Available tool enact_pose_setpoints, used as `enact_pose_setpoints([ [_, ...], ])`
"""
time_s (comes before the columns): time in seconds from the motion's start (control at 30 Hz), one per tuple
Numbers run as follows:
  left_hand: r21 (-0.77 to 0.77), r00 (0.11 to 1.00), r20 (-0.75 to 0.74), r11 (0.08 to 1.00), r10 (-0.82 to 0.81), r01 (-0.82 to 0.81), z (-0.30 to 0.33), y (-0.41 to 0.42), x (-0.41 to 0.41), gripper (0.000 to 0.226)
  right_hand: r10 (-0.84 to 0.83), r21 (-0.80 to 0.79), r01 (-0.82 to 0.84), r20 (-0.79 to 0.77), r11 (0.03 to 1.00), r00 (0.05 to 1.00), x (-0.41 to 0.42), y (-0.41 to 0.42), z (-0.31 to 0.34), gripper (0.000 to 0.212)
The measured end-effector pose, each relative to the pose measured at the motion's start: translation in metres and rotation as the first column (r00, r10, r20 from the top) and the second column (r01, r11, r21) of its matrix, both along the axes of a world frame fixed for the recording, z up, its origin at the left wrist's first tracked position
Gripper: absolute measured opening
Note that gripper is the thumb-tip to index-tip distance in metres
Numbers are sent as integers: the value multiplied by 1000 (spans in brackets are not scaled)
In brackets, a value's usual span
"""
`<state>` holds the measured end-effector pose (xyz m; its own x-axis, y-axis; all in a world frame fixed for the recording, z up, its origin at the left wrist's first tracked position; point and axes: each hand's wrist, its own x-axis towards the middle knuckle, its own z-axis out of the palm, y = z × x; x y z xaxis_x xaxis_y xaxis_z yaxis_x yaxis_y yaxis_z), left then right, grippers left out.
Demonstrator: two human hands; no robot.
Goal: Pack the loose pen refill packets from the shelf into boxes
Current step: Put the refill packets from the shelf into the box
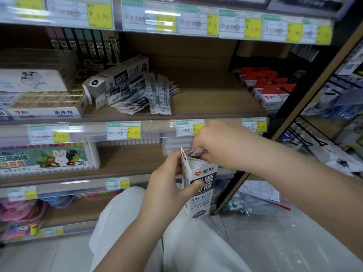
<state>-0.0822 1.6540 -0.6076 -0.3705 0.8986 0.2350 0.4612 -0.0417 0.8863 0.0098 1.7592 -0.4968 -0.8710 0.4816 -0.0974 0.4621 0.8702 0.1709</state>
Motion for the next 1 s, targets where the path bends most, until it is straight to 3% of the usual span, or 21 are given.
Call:
enact_pose_setpoints([
  [0.2, -1, 999, -41, 1000, -15, 15, 0, -2, 3, 63, -4, 58, 5, -15, 998, 1000, 9, -16, 3, 21],
  [0.33, -17, 999, -48, 1000, -26, 25, -1, -1, 4, 62, 0, -18, 1, 10, 1000, 1000, 15, -14, 0, 30],
  [0.6, -22, 997, -44, 998, -65, 64, 2, 4, 12, 59, -7, -236, 77, 283, 969, 959, 14, 0, 11, 17],
  [0.8, -24, 997, -30, 997, -68, 67, 1, 1, 10, 60, 60, -230, 40, 410, 972, 910, 5, 1, 17, 24],
  [1.0, -29, 995, -28, 995, -100, 99, 0, 0, 13, 58, 44, -194, 67, 518, 979, 854, 4, 1, 26, 17],
])
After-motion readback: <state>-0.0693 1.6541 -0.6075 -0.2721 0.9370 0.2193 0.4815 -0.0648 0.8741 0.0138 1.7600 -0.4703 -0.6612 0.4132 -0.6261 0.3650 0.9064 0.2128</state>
